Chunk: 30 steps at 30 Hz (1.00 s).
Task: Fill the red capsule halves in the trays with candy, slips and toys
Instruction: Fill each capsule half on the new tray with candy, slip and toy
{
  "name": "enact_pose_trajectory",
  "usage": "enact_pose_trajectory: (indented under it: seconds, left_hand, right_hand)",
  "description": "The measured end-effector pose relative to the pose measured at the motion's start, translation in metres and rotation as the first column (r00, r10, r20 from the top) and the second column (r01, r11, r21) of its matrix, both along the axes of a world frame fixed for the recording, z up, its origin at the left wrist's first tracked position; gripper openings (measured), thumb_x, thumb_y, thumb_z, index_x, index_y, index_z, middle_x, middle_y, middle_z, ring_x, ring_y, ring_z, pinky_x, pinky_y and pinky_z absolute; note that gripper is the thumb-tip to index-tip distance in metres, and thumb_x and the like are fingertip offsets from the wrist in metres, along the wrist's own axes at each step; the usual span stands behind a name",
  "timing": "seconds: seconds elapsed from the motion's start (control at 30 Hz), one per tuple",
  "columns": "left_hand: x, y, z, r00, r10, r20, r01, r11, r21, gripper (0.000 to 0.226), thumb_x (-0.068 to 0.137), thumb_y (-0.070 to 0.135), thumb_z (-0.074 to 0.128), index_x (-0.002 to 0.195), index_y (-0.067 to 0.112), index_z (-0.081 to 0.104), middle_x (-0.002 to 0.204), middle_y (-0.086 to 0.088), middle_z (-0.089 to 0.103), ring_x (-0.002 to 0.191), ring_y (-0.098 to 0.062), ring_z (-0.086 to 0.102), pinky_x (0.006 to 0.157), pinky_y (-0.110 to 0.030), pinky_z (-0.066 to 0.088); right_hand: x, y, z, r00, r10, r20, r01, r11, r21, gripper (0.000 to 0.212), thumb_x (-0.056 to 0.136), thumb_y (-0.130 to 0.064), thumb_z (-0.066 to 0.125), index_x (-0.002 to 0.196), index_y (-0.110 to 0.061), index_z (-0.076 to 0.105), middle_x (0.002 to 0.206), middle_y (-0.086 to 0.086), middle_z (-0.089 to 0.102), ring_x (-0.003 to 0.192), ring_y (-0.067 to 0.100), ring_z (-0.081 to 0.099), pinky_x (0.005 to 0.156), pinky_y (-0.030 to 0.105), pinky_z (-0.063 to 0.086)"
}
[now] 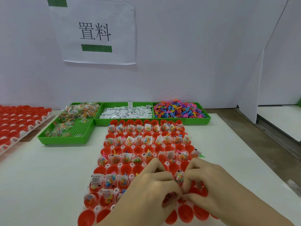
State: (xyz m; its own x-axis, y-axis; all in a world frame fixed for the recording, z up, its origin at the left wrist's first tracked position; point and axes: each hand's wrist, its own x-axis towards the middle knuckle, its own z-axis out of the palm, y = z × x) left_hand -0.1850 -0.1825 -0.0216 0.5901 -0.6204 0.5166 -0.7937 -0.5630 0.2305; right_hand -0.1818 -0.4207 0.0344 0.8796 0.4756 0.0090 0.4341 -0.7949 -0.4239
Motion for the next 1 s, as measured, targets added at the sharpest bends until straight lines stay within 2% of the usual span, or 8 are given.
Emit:
enact_pose_trajectory:
  seconds: [0.17,0.27,0.43,0.53,0.63,0.73,0.83,1.0]
  left_hand:
    - [-0.007,-0.031,0.02,1.0,0.005,-0.027,-0.005,1.0,-0.002,0.005,0.086,0.025,0.074,0.084,0.028,0.078,0.093,0.017,0.067,0.089,-0.011,0.051,0.071,-0.022,0.048]
    - [-0.006,-0.032,0.023,1.0,-0.007,0.009,0.006,0.999,0.036,0.009,0.088,0.023,0.071,0.082,0.025,0.078,0.093,0.013,0.067,0.085,-0.014,0.056,0.069,-0.021,0.048]
    - [-0.005,-0.031,0.022,0.993,-0.011,0.114,0.003,0.997,0.072,0.028,0.1,0.032,0.058,0.083,0.031,0.08,0.087,0.017,0.068,0.082,-0.011,0.059,0.07,-0.016,0.045]
    - [-0.006,-0.028,0.023,0.991,-0.008,0.132,-0.002,0.997,0.08,0.021,0.099,0.039,0.063,0.088,0.035,0.081,0.091,0.022,0.07,0.086,-0.009,0.059,0.071,-0.015,0.045]
    - [-0.006,-0.026,0.021,0.99,-0.009,0.138,-0.001,0.997,0.076,0.026,0.102,0.041,0.057,0.093,0.035,0.081,0.099,0.023,0.072,0.089,-0.009,0.059,0.075,-0.018,0.048]
    - [-0.005,-0.022,0.023,0.994,0.01,0.104,-0.012,1.0,0.017,0.023,0.1,0.045,0.062,0.094,0.036,0.082,0.109,0.024,0.072,0.096,-0.005,0.057,0.085,-0.016,0.048]
    - [-0.001,-0.016,0.028,0.998,0.063,-0.015,-0.064,0.988,-0.142,0.023,0.098,0.05,0.063,0.099,0.036,0.082,0.108,0.028,0.072,0.1,-0.001,0.057,0.087,-0.015,0.048]
    - [0.017,0.006,0.042,0.952,0.235,-0.198,-0.293,0.887,-0.358,0.024,0.098,0.045,0.064,0.088,0.032,0.082,0.093,0.029,0.073,0.096,-0.004,0.064,0.089,-0.014,0.042]
  right_hand:
    - [0.003,0.006,-0.001,1.0,0.013,-0.006,-0.014,0.996,-0.091,0.027,0.081,-0.03,0.075,0.064,-0.039,0.056,0.09,-0.018,0.048,0.082,-0.005,0.048,0.068,0.012,0.034]
    - [0.006,0.006,0.002,0.999,0.051,0.005,-0.051,0.995,-0.09,0.009,0.081,-0.027,0.076,0.083,-0.035,0.073,0.089,-0.019,0.047,0.082,-0.007,0.048,0.07,0.009,0.034]
    - [0.012,-0.001,0.019,0.987,0.16,-0.018,-0.161,0.984,-0.077,0.013,0.089,-0.044,0.071,0.1,-0.051,0.072,0.093,-0.018,0.055,0.089,-0.014,0.048,0.069,0.008,0.035]
    - [0.017,-0.007,0.032,0.991,0.131,0.009,-0.131,0.991,0.022,0.01,0.088,-0.057,0.067,0.096,-0.058,0.072,0.096,-0.023,0.061,0.087,-0.005,0.057,0.066,0.008,0.042]
    - [0.033,-0.009,0.045,0.993,0.112,0.036,-0.117,0.975,0.191,0.02,0.089,-0.061,0.06,0.089,-0.049,0.076,0.088,-0.018,0.069,0.076,0.007,0.062,0.061,0.012,0.046]
    - [0.055,-0.001,0.044,0.996,0.06,0.061,-0.08,0.91,0.408,0.02,0.097,-0.045,0.059,0.091,-0.041,0.078,0.081,-0.006,0.073,0.072,0.011,0.067,0.063,0.014,0.05]
    - [0.07,0.01,0.024,0.998,-0.053,0.036,0.018,0.773,0.635,0.021,0.102,-0.027,0.058,0.095,-0.029,0.079,0.071,-0.004,0.069,0.056,0.002,0.056,0.055,0.01,0.043]
    - [0.077,0.018,-0.004,0.986,-0.166,-0.02,0.133,0.705,0.697,0.021,0.101,-0.02,0.059,0.096,-0.025,0.079,0.07,0.0,0.068,0.053,0.003,0.053,0.053,0.013,0.042]
